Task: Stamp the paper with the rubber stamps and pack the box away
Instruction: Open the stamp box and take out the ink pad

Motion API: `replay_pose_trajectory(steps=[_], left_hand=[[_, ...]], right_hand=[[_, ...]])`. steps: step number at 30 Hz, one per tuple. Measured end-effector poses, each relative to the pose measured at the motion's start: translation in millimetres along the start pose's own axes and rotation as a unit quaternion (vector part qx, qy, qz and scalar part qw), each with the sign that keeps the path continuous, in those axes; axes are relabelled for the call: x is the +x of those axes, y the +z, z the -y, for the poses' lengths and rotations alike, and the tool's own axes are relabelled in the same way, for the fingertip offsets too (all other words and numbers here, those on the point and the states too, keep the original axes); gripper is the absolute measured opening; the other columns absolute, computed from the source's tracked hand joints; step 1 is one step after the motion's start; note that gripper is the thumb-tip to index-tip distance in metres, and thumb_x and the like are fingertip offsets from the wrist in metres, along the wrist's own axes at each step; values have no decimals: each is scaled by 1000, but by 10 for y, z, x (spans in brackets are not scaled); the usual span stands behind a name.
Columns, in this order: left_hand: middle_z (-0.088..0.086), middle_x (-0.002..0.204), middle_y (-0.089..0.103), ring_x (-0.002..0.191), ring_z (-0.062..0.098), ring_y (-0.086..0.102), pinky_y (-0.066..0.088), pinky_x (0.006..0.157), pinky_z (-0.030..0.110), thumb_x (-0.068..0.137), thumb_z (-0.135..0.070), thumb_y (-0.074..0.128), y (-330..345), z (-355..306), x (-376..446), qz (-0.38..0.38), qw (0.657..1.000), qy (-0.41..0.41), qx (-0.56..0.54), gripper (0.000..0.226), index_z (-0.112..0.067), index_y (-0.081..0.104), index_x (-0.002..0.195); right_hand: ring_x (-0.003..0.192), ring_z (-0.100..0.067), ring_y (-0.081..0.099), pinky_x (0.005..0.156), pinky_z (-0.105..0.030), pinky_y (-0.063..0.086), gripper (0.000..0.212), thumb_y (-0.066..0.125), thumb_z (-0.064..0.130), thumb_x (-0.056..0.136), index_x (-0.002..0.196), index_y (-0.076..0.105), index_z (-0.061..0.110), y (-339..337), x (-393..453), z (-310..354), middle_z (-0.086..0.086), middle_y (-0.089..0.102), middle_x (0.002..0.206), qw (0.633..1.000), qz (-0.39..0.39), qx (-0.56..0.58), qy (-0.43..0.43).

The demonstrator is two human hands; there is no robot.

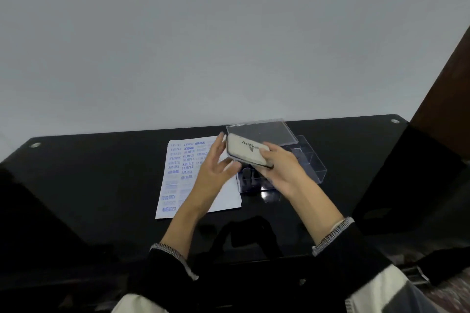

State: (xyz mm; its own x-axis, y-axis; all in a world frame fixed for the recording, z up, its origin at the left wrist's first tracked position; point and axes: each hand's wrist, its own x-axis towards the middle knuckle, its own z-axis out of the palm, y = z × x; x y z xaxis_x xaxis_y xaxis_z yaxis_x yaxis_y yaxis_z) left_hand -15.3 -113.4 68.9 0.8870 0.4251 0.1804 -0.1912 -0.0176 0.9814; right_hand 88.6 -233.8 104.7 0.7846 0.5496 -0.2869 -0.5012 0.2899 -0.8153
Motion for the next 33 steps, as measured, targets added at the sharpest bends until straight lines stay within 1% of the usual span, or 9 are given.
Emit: replay_pose_trajectory(steps=[5,9,12,16,20,22,24,28,33], left_hand=[[-22,130,53,115,-6,55,49,88,18,80,-22,75,160,3,-130,-56,997,15,-57,65,-33,45,137],[10,130,59,116,21,61,51,97,32,78,-23,75,191,57,-219,-100,970,-44,-216,54,-13,57,128],[10,119,63,112,23,64,48,100,33,87,-12,63,257,77,-286,-110,959,-64,-254,33,-10,60,120],[11,128,61,120,23,59,45,103,33,88,-4,63,287,169,-348,-52,964,-61,-252,52,-9,48,137],[6,136,56,124,23,55,50,97,30,79,5,63,197,290,-412,53,967,-112,-224,67,-15,45,140],[5,139,54,123,22,56,51,93,29,79,13,63,161,366,-444,85,969,-151,-178,72,-16,42,142],[6,141,51,121,22,58,52,93,31,80,18,62,156,445,-475,98,971,-180,-125,75,-16,39,144],[7,138,50,109,19,65,53,91,29,76,10,73,188,558,-501,114,975,-181,58,85,-16,34,147],[0,113,61,86,10,69,54,75,19,72,-4,82,290,629,-505,122,959,-171,192,78,-18,45,140]], right_hand=[[106,-25,64,84,-30,57,26,50,5,96,115,57,-11,-165,-248,-49,-20,65,113,992,115,0,44],[109,-27,64,88,-30,54,41,63,13,87,121,55,-8,-305,-352,-103,-19,64,117,985,159,-64,-3],[94,-27,70,79,-27,57,41,61,25,89,121,54,-1,-337,-374,-174,-17,67,110,979,111,-158,-67],[72,-31,71,60,-31,58,46,47,47,93,105,64,6,-401,-358,-262,-17,72,89,970,30,-214,-112],[71,-26,65,64,-40,53,86,41,78,76,99,63,-1,-630,-260,-337,-11,68,80,951,-92,-273,-108],[77,-25,65,68,-44,54,74,37,69,87,98,63,0,-751,-219,-388,-16,69,85,945,-106,-290,-106],[77,-19,66,59,-34,54,51,35,49,98,94,67,9,-846,-213,-416,-8,70,88,940,-94,-316,-85],[63,-22,62,46,-31,50,48,38,34,101,87,64,-4,-1035,-155,-517,-13,66,78,902,-132,-410,-37],[80,-21,57,71,-42,55,24,45,24,98,94,60,5,-1155,-129,-554,-6,60,87,861,-168,-476,-60]])
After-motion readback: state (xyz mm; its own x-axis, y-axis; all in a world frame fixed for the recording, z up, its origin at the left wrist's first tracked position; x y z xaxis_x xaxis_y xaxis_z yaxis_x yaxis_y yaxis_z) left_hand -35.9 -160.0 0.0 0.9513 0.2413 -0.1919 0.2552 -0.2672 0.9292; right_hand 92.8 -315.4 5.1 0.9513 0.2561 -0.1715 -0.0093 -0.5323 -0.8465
